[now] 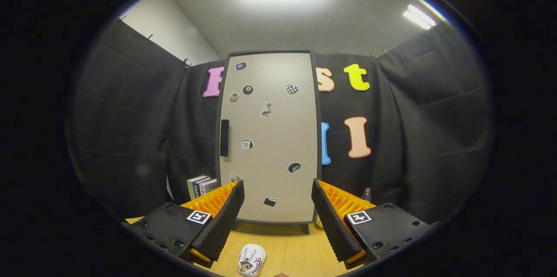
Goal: Open the shoe cabinet door, grab the shoes and put them into the shoe cabinet, then close the shoe cabinet door.
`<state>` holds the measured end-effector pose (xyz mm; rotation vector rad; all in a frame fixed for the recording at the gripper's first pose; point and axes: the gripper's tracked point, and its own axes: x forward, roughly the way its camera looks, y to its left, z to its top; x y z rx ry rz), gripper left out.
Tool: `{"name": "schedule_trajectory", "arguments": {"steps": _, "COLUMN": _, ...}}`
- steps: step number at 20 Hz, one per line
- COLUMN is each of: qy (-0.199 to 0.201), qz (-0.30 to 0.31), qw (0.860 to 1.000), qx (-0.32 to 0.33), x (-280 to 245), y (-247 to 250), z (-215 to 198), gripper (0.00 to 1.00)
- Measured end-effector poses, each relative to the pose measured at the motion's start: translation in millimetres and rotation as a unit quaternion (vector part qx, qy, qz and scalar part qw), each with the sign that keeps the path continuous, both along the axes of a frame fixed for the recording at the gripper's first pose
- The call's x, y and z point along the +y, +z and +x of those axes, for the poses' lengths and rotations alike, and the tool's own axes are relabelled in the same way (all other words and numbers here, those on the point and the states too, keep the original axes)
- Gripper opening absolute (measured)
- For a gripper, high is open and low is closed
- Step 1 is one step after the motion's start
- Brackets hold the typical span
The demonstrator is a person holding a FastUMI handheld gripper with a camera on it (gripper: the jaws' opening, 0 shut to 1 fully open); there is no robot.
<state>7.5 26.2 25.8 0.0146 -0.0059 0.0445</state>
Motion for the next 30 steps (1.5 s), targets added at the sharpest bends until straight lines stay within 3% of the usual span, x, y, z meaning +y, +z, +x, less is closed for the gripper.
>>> {"name": "schedule_trajectory", "arguments": {"steps": 18, "qy": 0.077, "qz": 0.061, "qw": 0.994, "qx": 0.055, "x": 126, "y": 36, "z": 193, "gripper": 0.97}}
{"name": "schedule_trajectory", "arguments": {"steps": 25, "qy": 0.081, "qz": 0.047, "qw": 0.995, "qx": 0.031, "x": 166, "y": 53, "z": 252, "gripper": 0.97}}
{"name": "schedule_trajectory", "arguments": {"steps": 30, "qy": 0.088, "qz": 0.035, "qw": 0.994, "qx": 0.047, "x": 193, "y": 42, "z": 285, "gripper": 0.94}}
